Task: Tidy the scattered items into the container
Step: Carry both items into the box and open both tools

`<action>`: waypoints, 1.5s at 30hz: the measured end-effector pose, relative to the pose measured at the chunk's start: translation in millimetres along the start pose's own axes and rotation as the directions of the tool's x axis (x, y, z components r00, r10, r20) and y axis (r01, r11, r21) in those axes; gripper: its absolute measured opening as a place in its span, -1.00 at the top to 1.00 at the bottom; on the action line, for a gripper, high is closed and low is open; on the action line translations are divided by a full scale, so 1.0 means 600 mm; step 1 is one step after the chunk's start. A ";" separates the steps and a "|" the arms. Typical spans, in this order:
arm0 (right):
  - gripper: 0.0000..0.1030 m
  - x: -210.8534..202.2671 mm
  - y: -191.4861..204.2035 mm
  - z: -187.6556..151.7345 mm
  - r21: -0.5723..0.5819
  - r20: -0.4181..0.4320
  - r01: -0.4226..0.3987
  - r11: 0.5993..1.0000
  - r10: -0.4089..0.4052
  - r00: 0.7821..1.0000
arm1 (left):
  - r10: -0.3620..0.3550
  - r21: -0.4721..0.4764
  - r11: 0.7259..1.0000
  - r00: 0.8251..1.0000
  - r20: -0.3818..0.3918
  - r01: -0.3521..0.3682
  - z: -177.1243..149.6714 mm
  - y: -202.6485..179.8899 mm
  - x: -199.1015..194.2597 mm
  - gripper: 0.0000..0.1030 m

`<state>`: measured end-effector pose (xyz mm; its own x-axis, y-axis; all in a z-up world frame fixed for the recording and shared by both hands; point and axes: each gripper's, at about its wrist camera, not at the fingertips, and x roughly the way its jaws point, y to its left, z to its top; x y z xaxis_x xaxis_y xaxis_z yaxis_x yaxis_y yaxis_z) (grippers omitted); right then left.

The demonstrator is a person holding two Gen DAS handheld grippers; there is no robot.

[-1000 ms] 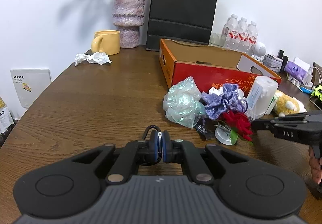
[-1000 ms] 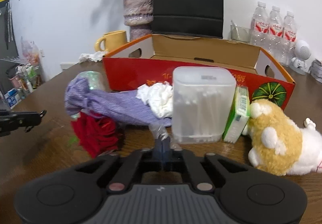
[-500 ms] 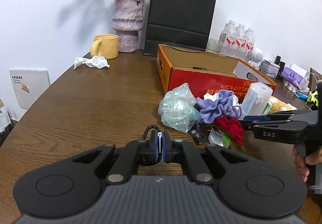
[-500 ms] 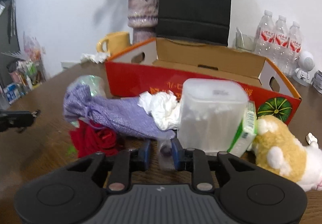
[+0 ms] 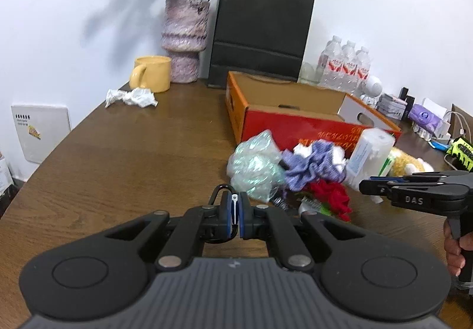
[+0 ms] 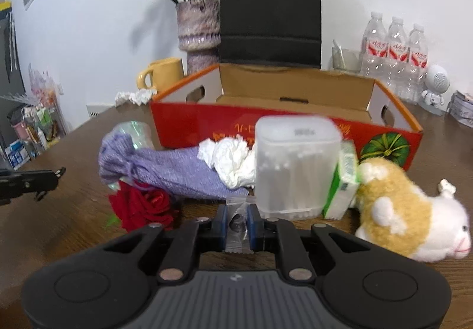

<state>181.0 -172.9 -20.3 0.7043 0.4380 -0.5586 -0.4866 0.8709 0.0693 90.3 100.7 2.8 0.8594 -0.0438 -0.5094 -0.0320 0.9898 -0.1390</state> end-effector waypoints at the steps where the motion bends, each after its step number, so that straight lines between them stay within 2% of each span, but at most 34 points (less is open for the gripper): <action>1: 0.76 -0.010 -0.001 0.004 0.003 0.013 -0.004 1.000 0.004 1.000 | -0.004 0.004 1.000 1.000 0.009 0.004 0.004 -0.004 -0.003 0.90; 8: 0.75 -0.074 -0.030 0.071 0.031 0.152 -0.009 0.999 0.004 0.988 | -0.075 0.036 0.997 0.991 0.114 0.071 0.076 -0.056 -0.003 0.90; 14: 0.75 -0.045 -0.078 0.148 0.069 0.207 0.020 0.997 -0.033 0.978 | -0.150 0.039 0.989 0.975 0.165 0.145 0.161 -0.120 0.078 0.90; 18: 0.75 0.012 -0.116 0.188 0.092 0.202 0.030 0.995 -0.048 0.978 | -0.182 0.002 0.983 0.968 0.173 0.185 0.204 -0.152 0.158 0.90; 21: 0.75 0.054 -0.141 0.196 0.116 0.176 0.029 0.993 -0.049 0.983 | -0.194 -0.010 0.980 0.968 0.158 0.198 0.214 -0.166 0.206 0.90; 25: 0.75 0.098 -0.161 0.191 0.130 0.101 0.046 0.990 -0.060 0.993 | -0.185 0.030 0.983 0.976 0.114 0.183 0.207 -0.177 0.243 0.89; 28: 0.74 0.109 -0.165 0.186 0.137 0.080 0.048 0.989 -0.059 0.995 | -0.181 0.027 0.983 0.980 0.087 0.180 0.201 -0.173 0.259 0.89; 30: 0.69 0.113 -0.165 0.185 0.135 0.062 0.064 0.989 -0.073 0.995 | -0.177 0.022 0.984 0.981 0.078 0.176 0.199 -0.169 0.264 0.79; 31: 0.59 0.114 -0.165 0.185 0.137 0.052 0.077 0.988 -0.085 0.995 | -0.172 0.019 0.985 0.982 0.072 0.171 0.200 -0.168 0.265 0.44; 32: 0.14 0.116 -0.167 0.186 0.142 0.039 0.093 0.986 -0.100 0.994 | -0.165 0.014 0.986 0.984 0.065 0.165 0.200 -0.167 0.266 -0.27; 33: -0.41 0.115 -0.168 0.186 0.147 0.035 0.104 0.984 -0.110 0.993 | -0.152 0.005 0.988 0.986 0.062 0.152 0.200 -0.166 0.266 -0.60; 34: -0.60 0.112 -0.170 0.186 0.152 0.036 0.120 0.981 -0.127 0.991 | -0.138 0.000 0.990 0.988 0.064 0.138 0.201 -0.166 0.266 -0.90; 35: -0.72 0.110 -0.173 0.186 0.152 0.035 0.139 0.979 -0.146 0.989 | -0.121 -0.003 0.993 0.990 0.071 0.121 0.201 -0.166 0.265 -1.00; 39: -0.89 0.106 -0.185 0.190 0.162 0.010 0.142 0.976 -0.146 0.989 | -0.112 -0.028 0.993 0.992 0.065 0.114 0.203 -0.162 0.265 -1.00; 45: -0.95 0.105 -0.183 0.192 0.156 0.002 0.141 0.978 -0.143 0.990 | -0.101 -0.046 0.994 0.994 0.049 0.103 0.204 -0.158 0.266 -1.00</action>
<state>338.1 -215.4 32.2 0.7678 0.3091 -0.5611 -0.2955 0.9480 0.1180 292.8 16.2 38.5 0.8821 -0.1371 -0.4506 0.0336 0.9726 -0.2300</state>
